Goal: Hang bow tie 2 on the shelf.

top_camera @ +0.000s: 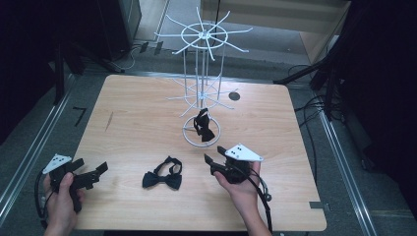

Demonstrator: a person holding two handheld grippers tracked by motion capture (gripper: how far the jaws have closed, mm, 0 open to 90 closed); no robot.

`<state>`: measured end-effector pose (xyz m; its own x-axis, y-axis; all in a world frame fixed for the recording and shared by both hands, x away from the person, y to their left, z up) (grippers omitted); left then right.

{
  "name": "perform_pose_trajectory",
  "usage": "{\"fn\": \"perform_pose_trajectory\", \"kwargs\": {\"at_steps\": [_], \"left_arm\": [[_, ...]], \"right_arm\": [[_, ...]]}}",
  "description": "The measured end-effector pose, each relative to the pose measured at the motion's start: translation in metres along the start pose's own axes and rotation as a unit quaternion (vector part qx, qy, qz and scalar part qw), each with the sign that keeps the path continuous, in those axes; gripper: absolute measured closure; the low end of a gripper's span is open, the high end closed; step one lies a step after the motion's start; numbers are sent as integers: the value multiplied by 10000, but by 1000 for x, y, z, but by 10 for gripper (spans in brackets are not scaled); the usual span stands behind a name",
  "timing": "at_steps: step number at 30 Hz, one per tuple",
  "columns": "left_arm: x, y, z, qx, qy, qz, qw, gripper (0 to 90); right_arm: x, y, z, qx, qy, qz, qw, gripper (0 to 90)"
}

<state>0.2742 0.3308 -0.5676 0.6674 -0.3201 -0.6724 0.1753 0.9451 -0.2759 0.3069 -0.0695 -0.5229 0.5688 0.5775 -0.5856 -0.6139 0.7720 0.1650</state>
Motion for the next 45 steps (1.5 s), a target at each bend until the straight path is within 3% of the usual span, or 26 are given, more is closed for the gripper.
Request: {"fn": "perform_pose_trajectory", "kwargs": {"at_steps": [10, 16, 19, 33, 37, 45], "left_arm": [[0, 0, 0, 5, 1, -2, 10000, 0], [0, 0, 0, 29, 23, 13, 10000, 0], [0, 0, 0, 26, 27, 22, 10000, 0], [1, -1, 0, 58, 22, 8, 10000, 0], [1, -1, 1, 61, 19, 6, 10000, 0], [1, -1, 1, 93, 22, -22, 10000, 0]], "right_arm": [[22, 25, -9, -144, 245, 268, 9992, 450], [31, 36, -8, -79, 278, 360, 9989, 448], [38, 41, -6, -171, 310, 320, 9989, 447], [65, 56, 5, 78, 450, 395, 9982, 513], [77, 63, 7, 9, 537, 395, 9978, 528], [98, 65, -3, -86, 978, 243, 9949, 570]]}}
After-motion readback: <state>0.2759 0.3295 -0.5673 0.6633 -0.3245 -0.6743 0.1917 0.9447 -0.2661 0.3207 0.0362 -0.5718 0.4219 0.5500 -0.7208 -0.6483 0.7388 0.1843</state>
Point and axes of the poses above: each handheld gripper's, and its own axes: x roughly forward along the jaws, z roughly out of its top, y roughly to its left, the point moved 8 cm from there along x, roughly forward along the jaws, and after that the axes turned 11 degrees about y, right-handed, at the moved point
